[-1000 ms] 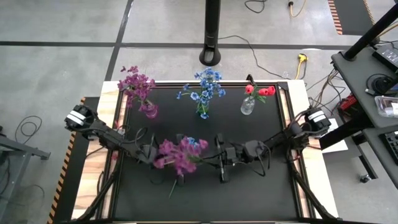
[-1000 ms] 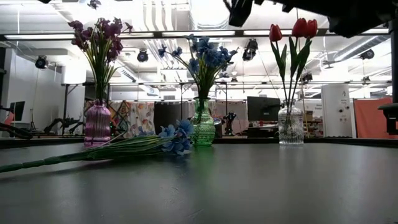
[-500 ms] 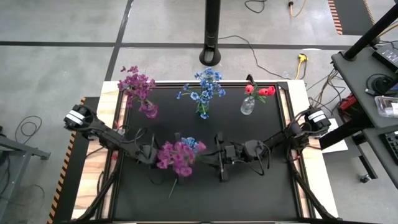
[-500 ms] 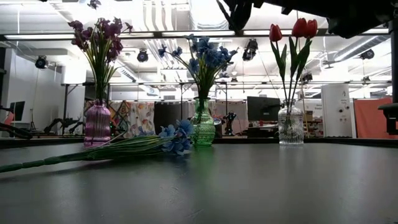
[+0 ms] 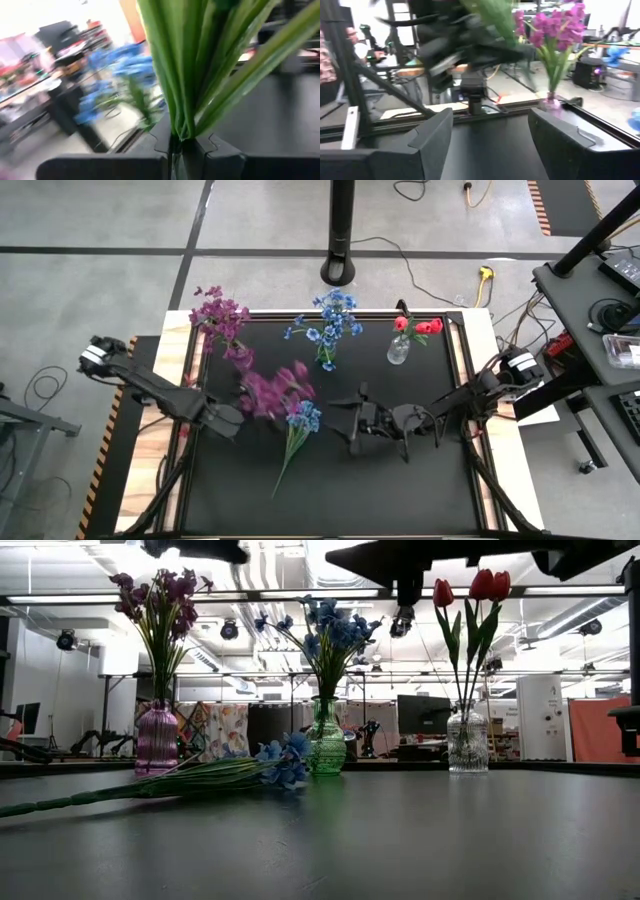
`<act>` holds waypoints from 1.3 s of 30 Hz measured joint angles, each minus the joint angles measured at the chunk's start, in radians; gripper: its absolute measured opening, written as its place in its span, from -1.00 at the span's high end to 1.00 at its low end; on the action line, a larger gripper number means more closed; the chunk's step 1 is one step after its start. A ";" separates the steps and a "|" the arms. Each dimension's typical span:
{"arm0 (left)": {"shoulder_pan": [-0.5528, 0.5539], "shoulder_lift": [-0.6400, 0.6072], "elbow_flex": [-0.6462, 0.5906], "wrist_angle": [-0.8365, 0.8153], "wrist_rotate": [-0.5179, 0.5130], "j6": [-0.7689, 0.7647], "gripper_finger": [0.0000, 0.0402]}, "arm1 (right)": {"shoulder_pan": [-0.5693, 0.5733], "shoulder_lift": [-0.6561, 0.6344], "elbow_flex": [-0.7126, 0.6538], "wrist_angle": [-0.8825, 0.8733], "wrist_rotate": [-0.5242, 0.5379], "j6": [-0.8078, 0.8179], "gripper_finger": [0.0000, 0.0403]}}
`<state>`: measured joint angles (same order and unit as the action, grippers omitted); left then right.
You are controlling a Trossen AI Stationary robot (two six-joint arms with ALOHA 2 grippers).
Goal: Sort flowers into vase by color
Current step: Put the violet flowers into the violet vase
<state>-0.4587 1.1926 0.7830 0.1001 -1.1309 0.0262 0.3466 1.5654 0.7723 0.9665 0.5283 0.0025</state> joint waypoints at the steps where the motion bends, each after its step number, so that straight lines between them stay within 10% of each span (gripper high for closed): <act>1: 0.003 -0.033 0.000 -0.058 -0.023 -0.037 0.97 | 0.001 0.000 0.000 0.000 -0.002 0.000 -0.27; 11: 0.135 -0.305 0.000 -0.659 -0.117 -0.503 0.97 | 0.000 0.000 0.000 -0.011 -0.004 -0.002 -0.32; 39: 0.402 -0.337 0.002 -0.863 -0.050 -0.489 0.98 | 0.000 0.001 0.000 -0.046 -0.002 -0.005 -0.32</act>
<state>-0.0569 0.8554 0.7852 -0.7631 -1.1805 -0.4633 0.3462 1.5661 0.7723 0.9201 0.5259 -0.0021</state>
